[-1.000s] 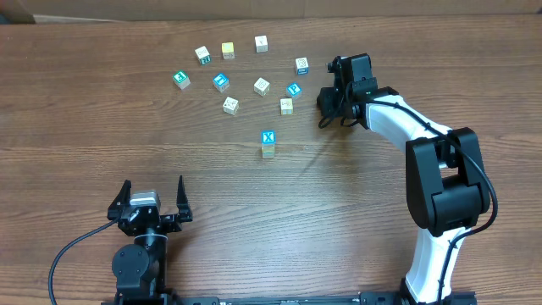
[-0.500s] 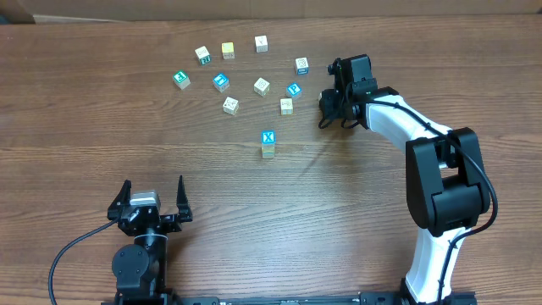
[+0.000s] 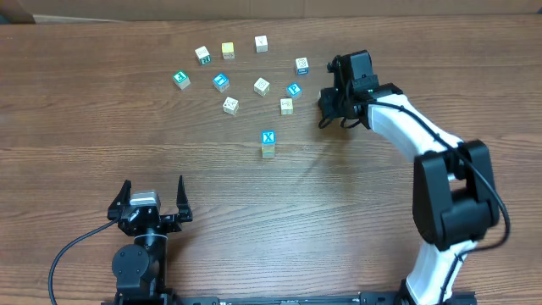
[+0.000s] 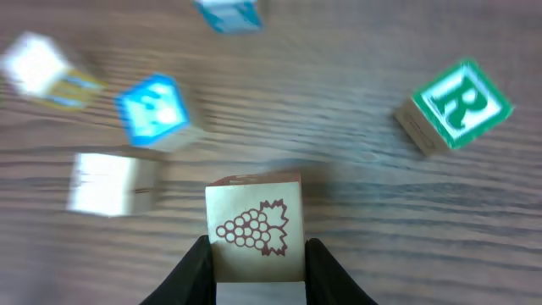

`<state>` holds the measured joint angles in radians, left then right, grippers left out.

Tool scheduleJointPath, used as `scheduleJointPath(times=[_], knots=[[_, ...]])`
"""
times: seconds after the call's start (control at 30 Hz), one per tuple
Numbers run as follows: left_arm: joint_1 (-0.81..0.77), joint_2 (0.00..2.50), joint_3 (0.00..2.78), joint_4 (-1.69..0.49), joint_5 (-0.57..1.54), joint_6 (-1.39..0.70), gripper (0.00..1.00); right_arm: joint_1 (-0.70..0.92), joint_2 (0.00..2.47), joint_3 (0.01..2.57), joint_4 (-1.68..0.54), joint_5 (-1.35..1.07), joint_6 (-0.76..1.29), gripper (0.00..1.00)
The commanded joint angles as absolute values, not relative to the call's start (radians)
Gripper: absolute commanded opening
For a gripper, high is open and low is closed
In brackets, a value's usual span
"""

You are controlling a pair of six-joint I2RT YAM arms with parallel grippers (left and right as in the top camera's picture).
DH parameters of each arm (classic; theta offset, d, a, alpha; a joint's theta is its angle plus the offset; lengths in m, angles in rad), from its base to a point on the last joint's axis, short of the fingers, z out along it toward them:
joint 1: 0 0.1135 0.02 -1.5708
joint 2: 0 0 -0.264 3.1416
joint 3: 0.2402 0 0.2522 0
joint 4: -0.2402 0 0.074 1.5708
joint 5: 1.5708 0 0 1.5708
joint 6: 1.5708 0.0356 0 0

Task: Form a tower
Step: 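Close the right gripper on the grape block and lift it, then carry the grape block with the right gripper over the stack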

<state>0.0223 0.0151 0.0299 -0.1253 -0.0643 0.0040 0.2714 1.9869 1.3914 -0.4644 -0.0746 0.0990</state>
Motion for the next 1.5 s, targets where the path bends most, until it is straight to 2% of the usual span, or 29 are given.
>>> scheduleJointPath(times=[0.0,0.17,0.33,0.5,0.7,0.83,1.0,1.33,1.47], knots=[[0.032,0.006,0.036,-0.138,-0.078,0.023,1.00,0.308,1.884,1.411,-0.490,-0.080,0.107,0.26],[0.032,0.006,0.036,-0.138,-0.078,0.023,1.00,0.361,1.817,1.411,-0.535,-0.081,0.128,0.26],[0.032,0.006,0.036,-0.138,-0.078,0.023,0.99,0.420,1.728,1.449,-0.599,-0.084,0.309,0.26],[0.032,0.006,0.036,-0.138,-0.078,0.023,1.00,0.484,1.663,1.500,-0.676,-0.082,0.315,0.26],[0.032,0.006,0.036,-0.138,-0.078,0.023,1.00,0.616,1.647,1.513,-0.685,-0.083,0.314,0.31],[0.032,0.006,0.036,-0.138,-0.078,0.023,1.00,0.680,1.647,1.512,-0.672,-0.015,0.376,0.26],[0.032,0.006,0.036,-0.138,-0.078,0.023,0.99,0.709,1.649,1.512,-0.676,0.024,0.469,0.21],[0.018,0.006,0.036,-0.138,-0.078,0.023,1.00,0.709,1.664,1.524,-0.710,0.053,0.506,0.22],[0.018,0.006,0.036,-0.138,-0.078,0.023,0.99,0.709,1.674,1.525,-0.786,0.155,0.546,0.21]])
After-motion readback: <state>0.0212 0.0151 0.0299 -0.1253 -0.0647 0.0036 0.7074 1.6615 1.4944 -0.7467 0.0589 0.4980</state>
